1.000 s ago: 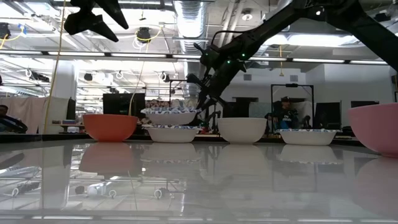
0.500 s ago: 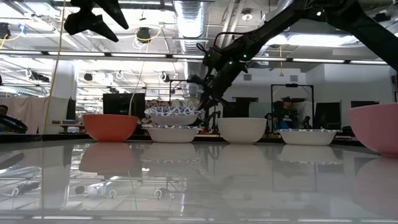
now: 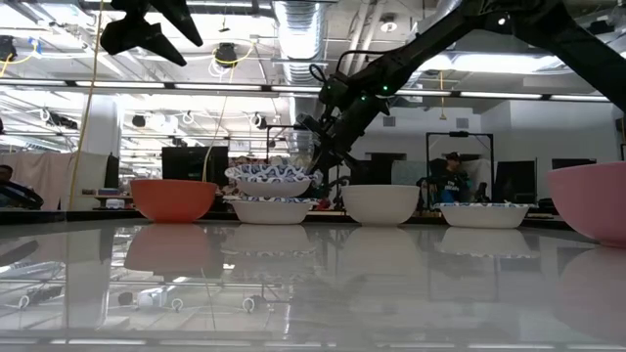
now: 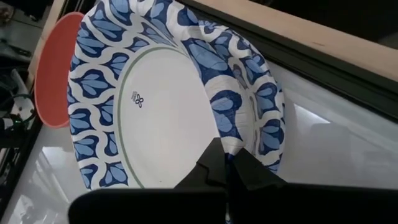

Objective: Nest bowls inside each other
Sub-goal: Stack the bottom blue patterned bowl on top of the blue patterned bowl

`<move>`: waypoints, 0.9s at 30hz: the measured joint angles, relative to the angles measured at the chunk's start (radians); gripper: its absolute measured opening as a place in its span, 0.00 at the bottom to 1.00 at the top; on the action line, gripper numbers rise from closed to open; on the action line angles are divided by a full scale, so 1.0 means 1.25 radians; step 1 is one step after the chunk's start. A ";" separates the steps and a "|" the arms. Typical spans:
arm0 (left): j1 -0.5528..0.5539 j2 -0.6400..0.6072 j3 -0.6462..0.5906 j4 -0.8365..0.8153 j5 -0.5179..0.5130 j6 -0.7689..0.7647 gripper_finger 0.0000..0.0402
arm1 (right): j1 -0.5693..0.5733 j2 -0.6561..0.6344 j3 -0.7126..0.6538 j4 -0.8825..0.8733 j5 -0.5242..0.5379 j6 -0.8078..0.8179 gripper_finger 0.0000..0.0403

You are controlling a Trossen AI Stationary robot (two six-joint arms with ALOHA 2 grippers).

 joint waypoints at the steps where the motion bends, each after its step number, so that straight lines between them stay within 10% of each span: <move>1: 0.000 0.000 0.000 0.000 0.000 0.000 0.51 | -0.001 0.000 0.000 -0.001 0.000 -0.001 0.02; 27: 0.000 0.000 0.000 0.001 0.002 -0.027 0.51 | -0.031 0.002 0.020 0.011 -0.063 -0.034 0.01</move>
